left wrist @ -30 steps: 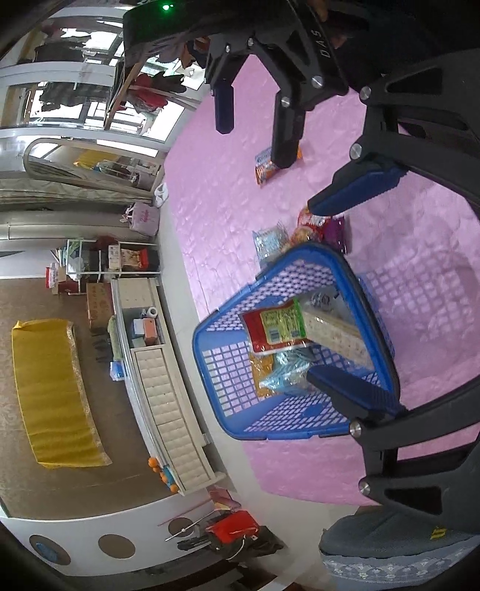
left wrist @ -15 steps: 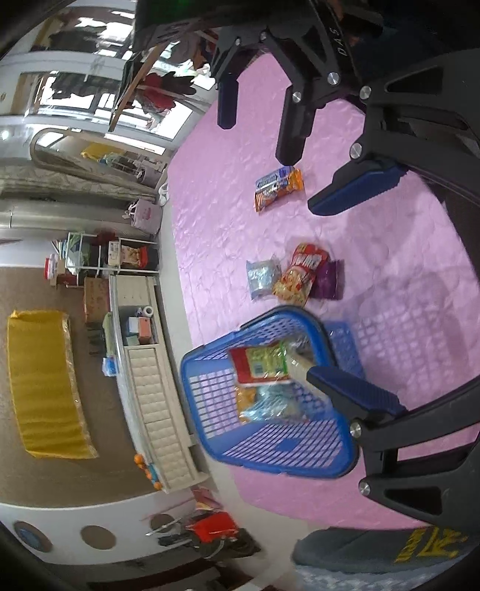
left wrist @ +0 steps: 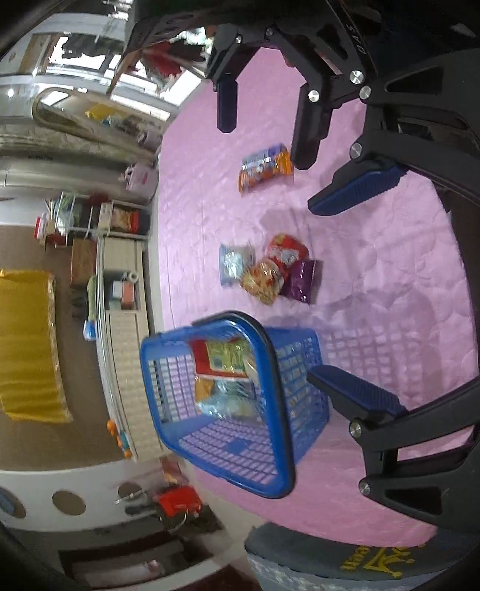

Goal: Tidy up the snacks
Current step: 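Withdraw both tools from the basket toward the remaining snacks, then grasp the red-and-white chip bag with the right tool and lift it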

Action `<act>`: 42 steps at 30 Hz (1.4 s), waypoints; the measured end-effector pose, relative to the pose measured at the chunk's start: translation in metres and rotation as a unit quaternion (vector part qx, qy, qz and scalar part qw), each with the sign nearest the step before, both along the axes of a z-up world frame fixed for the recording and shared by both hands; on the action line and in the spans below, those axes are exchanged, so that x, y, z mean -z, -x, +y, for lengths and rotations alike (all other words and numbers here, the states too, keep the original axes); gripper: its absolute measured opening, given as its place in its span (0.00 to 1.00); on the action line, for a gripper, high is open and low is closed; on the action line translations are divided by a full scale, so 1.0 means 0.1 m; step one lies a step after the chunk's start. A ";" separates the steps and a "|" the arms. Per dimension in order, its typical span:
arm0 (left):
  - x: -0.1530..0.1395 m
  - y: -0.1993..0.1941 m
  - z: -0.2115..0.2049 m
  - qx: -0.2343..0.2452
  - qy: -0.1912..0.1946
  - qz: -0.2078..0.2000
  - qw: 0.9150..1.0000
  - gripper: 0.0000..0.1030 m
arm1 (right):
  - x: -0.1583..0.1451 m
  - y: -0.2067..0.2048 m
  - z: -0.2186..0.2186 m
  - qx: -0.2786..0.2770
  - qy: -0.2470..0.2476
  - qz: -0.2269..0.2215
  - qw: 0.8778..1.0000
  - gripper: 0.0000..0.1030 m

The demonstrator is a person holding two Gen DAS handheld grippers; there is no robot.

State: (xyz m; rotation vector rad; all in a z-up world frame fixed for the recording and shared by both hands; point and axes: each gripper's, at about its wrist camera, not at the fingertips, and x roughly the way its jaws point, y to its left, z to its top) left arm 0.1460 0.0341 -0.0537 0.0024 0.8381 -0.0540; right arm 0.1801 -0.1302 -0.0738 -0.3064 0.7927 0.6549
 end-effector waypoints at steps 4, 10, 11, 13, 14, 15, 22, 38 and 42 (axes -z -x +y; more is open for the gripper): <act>0.19 -0.03 0.03 -0.022 0.012 0.020 0.999 0.79 | 0.19 -0.07 0.07 -0.040 0.010 0.007 0.999 0.99; 0.44 -0.07 0.10 -0.064 0.024 0.022 0.997 0.79 | 0.44 -0.29 0.18 -0.069 0.007 0.035 0.997 0.91; 0.47 -0.09 0.11 -0.069 0.027 0.024 0.997 0.79 | 0.50 -0.33 0.21 -0.074 0.013 0.037 0.996 0.91; 0.53 -0.12 0.16 -0.082 0.035 0.029 0.996 0.79 | 0.59 -0.39 0.27 -0.083 0.027 0.038 0.995 0.90; 0.55 -0.13 0.18 -0.088 0.038 0.031 0.995 0.79 | 0.63 -0.41 0.30 -0.087 0.035 0.036 0.995 0.90; 0.58 -0.14 0.21 -0.096 0.041 0.032 0.994 0.79 | 0.65 -0.43 0.32 -0.089 0.039 0.034 0.995 0.90; 0.75 -0.24 0.29 -0.119 0.037 0.034 0.992 0.79 | 0.85 -0.72 0.39 -0.075 0.049 0.053 0.995 0.84; 0.81 -0.33 0.26 -0.111 0.038 0.042 0.992 0.79 | 0.98 -0.84 0.51 -0.104 0.030 0.087 0.990 0.44; 0.77 -0.32 0.19 -0.102 0.030 0.038 0.994 0.79 | 0.90 -0.80 0.43 -0.099 0.027 0.085 0.991 0.36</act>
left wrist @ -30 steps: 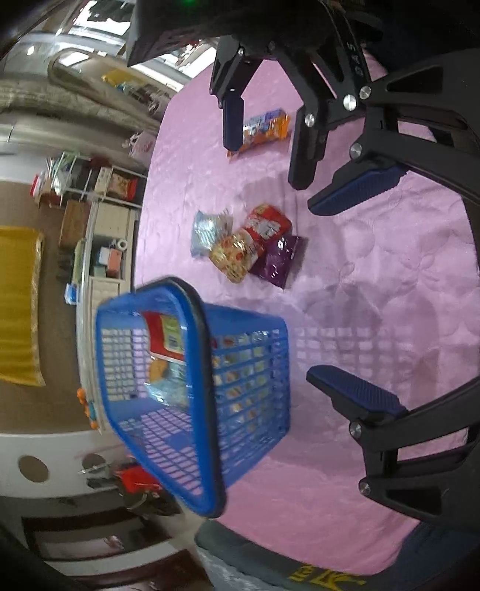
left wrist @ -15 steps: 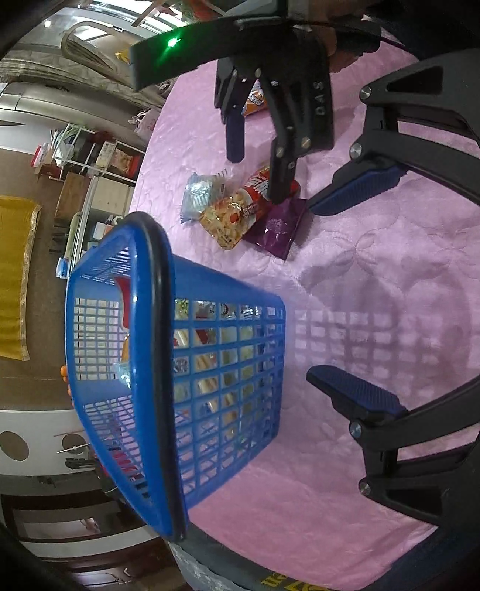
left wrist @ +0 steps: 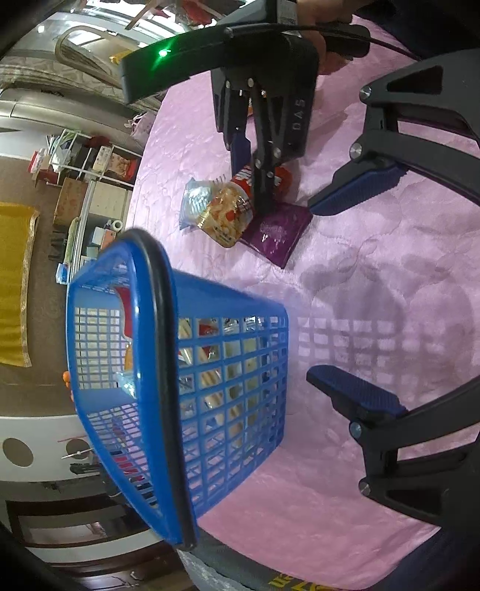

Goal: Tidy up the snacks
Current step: 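Grasp the red-and-white chip bag with the right tool and lift it, then lower the left tool onto the purple packet and close on it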

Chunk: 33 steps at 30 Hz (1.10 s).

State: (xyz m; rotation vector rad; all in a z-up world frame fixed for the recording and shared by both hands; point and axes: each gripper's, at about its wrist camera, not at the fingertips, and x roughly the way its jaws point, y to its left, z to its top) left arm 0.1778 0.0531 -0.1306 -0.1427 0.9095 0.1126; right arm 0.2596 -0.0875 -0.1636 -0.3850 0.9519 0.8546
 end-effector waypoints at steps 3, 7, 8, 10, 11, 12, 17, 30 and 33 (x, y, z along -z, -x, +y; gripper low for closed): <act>-0.03 0.02 -0.08 0.011 -0.010 -0.001 1.000 0.79 | -0.10 0.04 -0.09 0.003 -0.015 -0.009 1.000 0.35; -0.08 -0.02 -0.19 0.028 -0.018 -0.002 0.999 0.79 | -0.24 0.13 -0.24 0.008 -0.028 -0.019 0.999 0.35; -0.09 -0.05 -0.24 0.035 -0.019 -0.002 0.999 0.79 | -0.27 0.16 -0.28 0.011 -0.030 -0.022 0.999 0.35; -0.10 -0.11 -0.32 0.052 -0.023 0.000 0.998 0.79 | -0.30 0.19 -0.37 0.018 -0.034 -0.023 0.999 0.35; -0.10 -0.14 -0.34 0.056 -0.027 0.001 0.998 0.79 | -0.30 0.21 -0.41 0.023 -0.034 -0.024 0.999 0.35; -0.10 -0.18 -0.37 0.062 -0.032 0.000 0.998 0.79 | -0.28 0.17 -0.42 0.029 -0.034 -0.023 0.999 0.35; -0.09 -0.39 -0.52 0.099 -0.056 0.003 0.993 0.79 | -0.28 0.12 -0.65 0.064 -0.044 -0.019 0.997 0.35; 0.16 -0.87 -0.64 0.133 -0.076 0.024 0.988 0.79 | -0.15 -0.01 -0.81 0.089 -0.047 -0.005 0.995 0.35; 0.25 -0.98 -0.64 0.133 -0.092 0.031 0.986 0.79 | -0.12 0.01 -0.84 0.089 -0.043 -0.001 0.995 0.35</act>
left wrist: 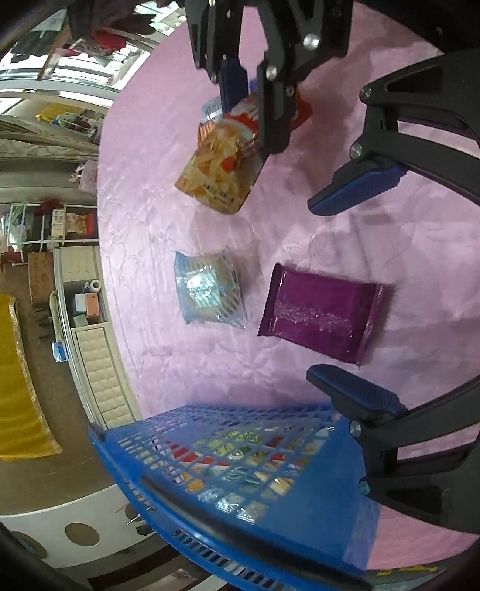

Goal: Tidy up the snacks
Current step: 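Lower the left tool onto the purple packet and close on it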

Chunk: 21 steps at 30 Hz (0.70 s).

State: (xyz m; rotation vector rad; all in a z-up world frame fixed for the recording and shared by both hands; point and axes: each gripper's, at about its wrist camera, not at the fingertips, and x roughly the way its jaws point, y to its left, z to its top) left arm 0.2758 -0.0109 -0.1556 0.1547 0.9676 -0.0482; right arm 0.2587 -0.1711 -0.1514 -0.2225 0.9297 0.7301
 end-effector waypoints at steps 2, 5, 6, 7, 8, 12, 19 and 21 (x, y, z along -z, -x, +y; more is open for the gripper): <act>0.02 0.02 0.00 0.004 0.008 0.007 1.000 0.79 | 0.02 -0.01 0.01 0.000 0.000 0.003 1.000 0.35; 0.10 -0.03 -0.06 0.016 -0.007 0.014 1.000 0.79 | 0.05 -0.05 0.03 0.000 0.003 0.007 1.000 0.35; 0.12 -0.05 -0.08 0.015 -0.014 0.017 1.000 0.79 | 0.06 -0.05 0.02 0.000 0.004 0.008 1.000 0.35; 0.13 -0.06 -0.08 0.011 -0.012 0.017 1.000 0.79 | 0.07 -0.05 0.03 0.001 0.004 0.009 1.000 0.35; 0.13 -0.07 -0.07 0.007 -0.005 0.017 1.000 0.79 | 0.09 -0.06 0.03 0.001 0.005 0.011 1.000 0.35; 0.14 -0.19 -0.06 -0.003 0.010 0.022 1.000 0.79 | 0.12 -0.07 0.00 0.005 0.006 0.017 1.000 0.35; 0.16 -0.34 0.00 -0.019 0.056 0.049 0.997 0.78 | 0.12 -0.09 -0.10 0.013 -0.001 0.020 1.000 0.35; 0.15 -0.33 0.00 -0.023 0.056 0.048 0.997 0.76 | 0.10 -0.09 -0.12 0.016 -0.004 0.018 1.000 0.35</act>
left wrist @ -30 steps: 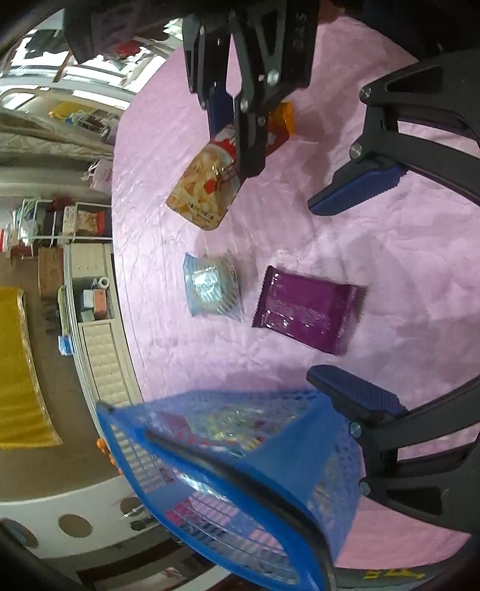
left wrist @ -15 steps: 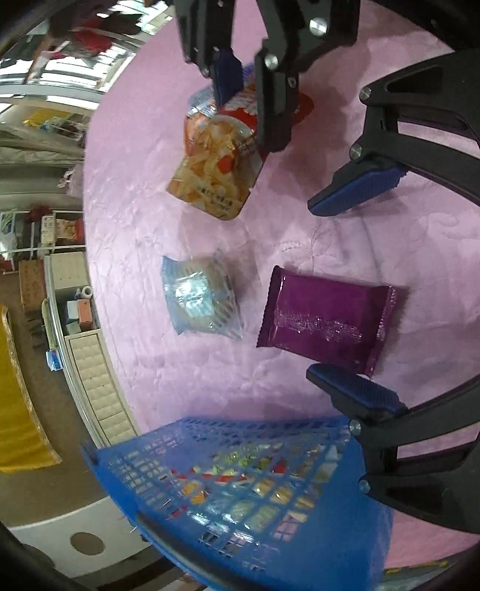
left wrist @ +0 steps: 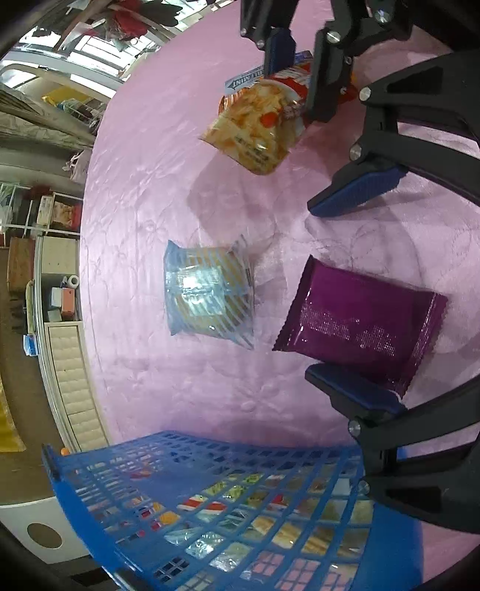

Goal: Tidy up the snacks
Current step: 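Lower the left tool onto the purple packet and close on it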

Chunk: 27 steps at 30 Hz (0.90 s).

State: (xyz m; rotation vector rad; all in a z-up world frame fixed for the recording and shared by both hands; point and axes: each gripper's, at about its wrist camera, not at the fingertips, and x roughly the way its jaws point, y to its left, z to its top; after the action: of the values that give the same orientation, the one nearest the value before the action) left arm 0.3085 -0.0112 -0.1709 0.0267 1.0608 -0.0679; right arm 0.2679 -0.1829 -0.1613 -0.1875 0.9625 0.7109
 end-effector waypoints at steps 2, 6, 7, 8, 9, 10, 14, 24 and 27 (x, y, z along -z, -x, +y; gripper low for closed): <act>-0.02 0.05 -0.03 0.003 0.006 0.002 1.000 0.66 | -0.03 -0.01 -0.02 0.002 -0.004 -0.002 1.000 0.35; -0.03 0.18 -0.09 0.019 0.021 0.006 1.000 0.65 | -0.07 -0.01 -0.06 0.005 -0.011 -0.004 1.000 0.35; -0.02 0.18 -0.12 0.023 0.026 0.007 0.999 0.65 | -0.08 -0.01 -0.08 0.005 -0.012 -0.004 1.000 0.35; -0.02 0.19 -0.14 0.026 0.029 0.008 0.999 0.65 | -0.08 -0.01 -0.08 0.005 -0.013 -0.004 1.000 0.35; -0.02 0.20 -0.17 0.029 0.030 0.008 0.999 0.65 | -0.08 0.00 -0.09 0.005 -0.012 -0.005 1.000 0.35; -0.03 0.21 -0.20 0.034 0.030 0.009 0.999 0.65 | -0.07 0.01 -0.09 0.005 -0.012 -0.005 1.000 0.35; -0.04 0.21 -0.20 0.041 0.019 0.010 0.999 0.65 | -0.08 0.02 -0.12 0.007 -0.015 -0.003 1.000 0.35; -0.02 0.33 -0.06 0.067 -0.003 0.042 0.997 0.65 | -0.15 0.03 -0.11 0.003 -0.019 -0.008 1.000 0.35; 0.02 0.36 -0.07 0.066 -0.003 0.043 0.997 0.65 | -0.15 0.05 -0.11 -0.002 -0.019 -0.008 1.000 0.35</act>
State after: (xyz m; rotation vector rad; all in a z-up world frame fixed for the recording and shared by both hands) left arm 0.2725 -0.0182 -0.1730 0.1001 1.1446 -0.1865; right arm 0.2629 -0.1938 -0.1464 -0.1622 0.9331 0.7297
